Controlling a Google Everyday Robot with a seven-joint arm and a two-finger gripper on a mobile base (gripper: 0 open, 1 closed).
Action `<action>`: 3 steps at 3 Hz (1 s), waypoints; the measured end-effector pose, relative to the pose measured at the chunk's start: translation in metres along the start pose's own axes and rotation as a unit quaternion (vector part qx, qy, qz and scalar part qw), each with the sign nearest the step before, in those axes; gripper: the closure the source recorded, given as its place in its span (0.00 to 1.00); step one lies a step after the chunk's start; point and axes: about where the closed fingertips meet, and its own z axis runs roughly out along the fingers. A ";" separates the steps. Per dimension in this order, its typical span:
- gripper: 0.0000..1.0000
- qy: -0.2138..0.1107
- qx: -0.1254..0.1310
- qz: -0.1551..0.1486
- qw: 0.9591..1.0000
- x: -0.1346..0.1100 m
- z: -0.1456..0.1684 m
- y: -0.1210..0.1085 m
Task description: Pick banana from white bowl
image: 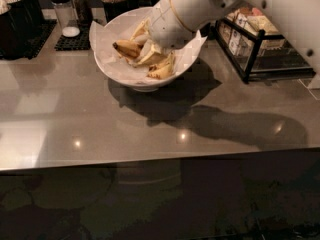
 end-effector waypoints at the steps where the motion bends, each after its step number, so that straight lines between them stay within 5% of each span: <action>1: 1.00 -0.078 0.049 -0.026 0.995 -0.045 0.005 0.033; 2: 1.00 -0.133 0.098 -0.033 0.986 -0.078 0.018 0.067; 3: 1.00 -0.156 0.115 -0.038 0.980 -0.094 0.014 0.082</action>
Offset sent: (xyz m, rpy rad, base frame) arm -0.1365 -0.0903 0.0006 0.5902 -0.2493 -0.1482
